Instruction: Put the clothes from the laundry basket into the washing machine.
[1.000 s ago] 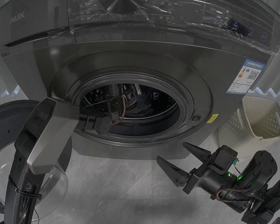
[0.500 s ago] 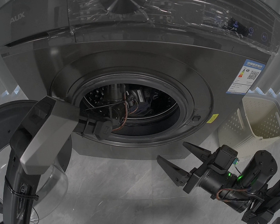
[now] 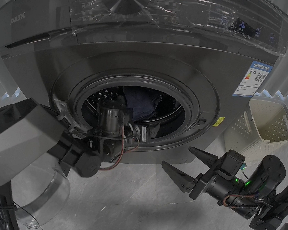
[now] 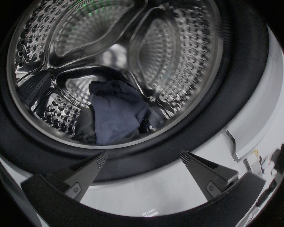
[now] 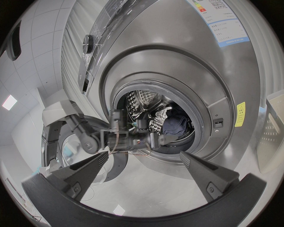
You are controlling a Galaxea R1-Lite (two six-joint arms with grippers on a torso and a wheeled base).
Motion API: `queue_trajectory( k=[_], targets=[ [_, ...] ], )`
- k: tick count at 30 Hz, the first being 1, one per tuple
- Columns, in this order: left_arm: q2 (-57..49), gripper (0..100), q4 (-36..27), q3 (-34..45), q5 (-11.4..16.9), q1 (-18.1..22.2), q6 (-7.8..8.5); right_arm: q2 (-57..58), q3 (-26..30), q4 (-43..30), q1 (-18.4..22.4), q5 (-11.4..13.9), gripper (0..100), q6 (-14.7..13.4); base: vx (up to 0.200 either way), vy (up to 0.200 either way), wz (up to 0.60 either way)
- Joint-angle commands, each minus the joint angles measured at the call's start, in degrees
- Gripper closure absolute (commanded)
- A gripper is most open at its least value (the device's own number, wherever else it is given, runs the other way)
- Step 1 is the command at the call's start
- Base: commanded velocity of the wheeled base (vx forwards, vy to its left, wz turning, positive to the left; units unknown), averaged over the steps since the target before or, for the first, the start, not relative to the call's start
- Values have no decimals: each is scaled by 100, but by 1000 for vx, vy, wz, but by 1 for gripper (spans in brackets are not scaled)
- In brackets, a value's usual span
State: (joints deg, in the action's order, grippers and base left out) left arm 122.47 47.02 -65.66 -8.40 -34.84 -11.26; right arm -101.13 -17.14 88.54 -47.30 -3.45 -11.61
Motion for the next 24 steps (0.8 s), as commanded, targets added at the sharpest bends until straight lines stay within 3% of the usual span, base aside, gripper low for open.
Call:
queue_trajectory(
  k=[1, 7, 14, 17, 20, 24],
  targets=[
    [-1629, 0, 914, 2426, 321, -664, 546, 208, 132, -3, -34, -51, 0, -8, 0, 0, 0],
    [-3071, 0, 818, 3797, 409, -1042, 564, 771, 580, -12, -78, -86, 0, -44, 0, 0, 0],
    [-3853, 0, 906, 4641, 409, -1095, 458, 929, 923, -12, 37, -94, 0, -35, -200, 0, 0],
    [-4301, 0, 888, 4852, 409, -1086, 388, 973, 1116, -12, 283, -103, 0, -17, -200, 0, 0],
    [-4925, 0, 818, 5116, 365, -1016, 388, 1131, 1442, -12, 828, -94, 0, 62, -200, 0, 0],
    [-5716, 0, 484, 5414, 269, -691, 599, 1465, 1652, -12, 2172, -24, 0, 405, -200, 0, 0]
  ],
)
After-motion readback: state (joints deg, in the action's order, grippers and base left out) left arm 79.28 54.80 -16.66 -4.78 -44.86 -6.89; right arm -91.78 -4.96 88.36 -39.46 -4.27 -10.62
